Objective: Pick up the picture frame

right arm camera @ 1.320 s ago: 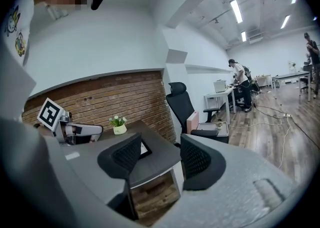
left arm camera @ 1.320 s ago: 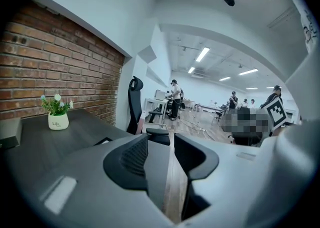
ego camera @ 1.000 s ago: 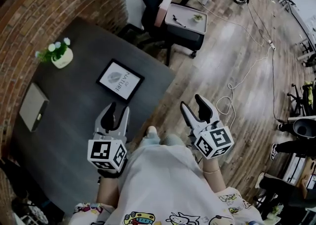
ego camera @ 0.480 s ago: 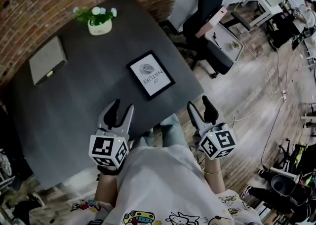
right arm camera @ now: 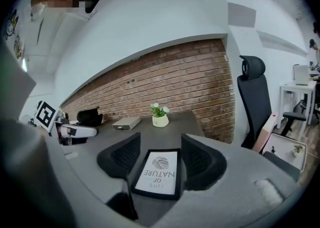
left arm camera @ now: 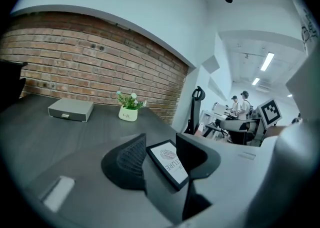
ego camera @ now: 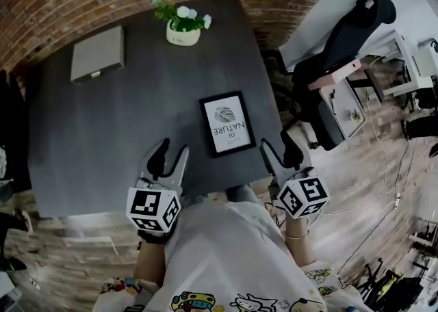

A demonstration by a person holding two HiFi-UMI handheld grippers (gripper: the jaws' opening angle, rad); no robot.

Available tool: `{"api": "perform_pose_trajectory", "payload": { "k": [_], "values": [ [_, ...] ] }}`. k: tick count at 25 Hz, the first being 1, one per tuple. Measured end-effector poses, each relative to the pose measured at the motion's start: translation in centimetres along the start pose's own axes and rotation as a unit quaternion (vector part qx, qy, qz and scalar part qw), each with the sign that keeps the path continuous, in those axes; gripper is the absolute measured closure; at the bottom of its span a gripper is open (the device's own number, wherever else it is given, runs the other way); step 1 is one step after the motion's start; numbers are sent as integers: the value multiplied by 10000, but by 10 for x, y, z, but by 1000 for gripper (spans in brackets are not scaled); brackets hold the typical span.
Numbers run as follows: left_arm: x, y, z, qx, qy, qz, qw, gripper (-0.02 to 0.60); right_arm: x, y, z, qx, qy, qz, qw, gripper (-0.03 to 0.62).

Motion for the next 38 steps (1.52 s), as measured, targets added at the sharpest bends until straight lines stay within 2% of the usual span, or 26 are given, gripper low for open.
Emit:
{"api": "perform_pose_trajectory", "payload": {
  "k": [8,17,23,27,38],
  "values": [
    [32,13,-31,239,659,-18,9975,391,23,24,-38,13,1141,39,9935,344],
    [58,22,-36,371,1368,-76,9899,394,29,28,-53,-154,2086,-119,9778,344],
    [61,24,-32,365,1652,-82,9856,396,33,28,-61,-271,2333,-205,9718,344],
    [58,23,-32,315,1710,-62,9847,396,35,27,-67,-332,2369,-252,9706,344],
    [42,27,-54,214,1291,-8,9914,396,34,29,-80,-423,2094,-241,9766,344]
  ]
}}
Point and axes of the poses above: the fingertips, and each gripper's own axes: z backward along the fingers, x to its right, y out of its top, the point moved 2 cm from there along z, backward along the fingers, and after that the axes turned 6 degrees about x, right-handed, at the moved point
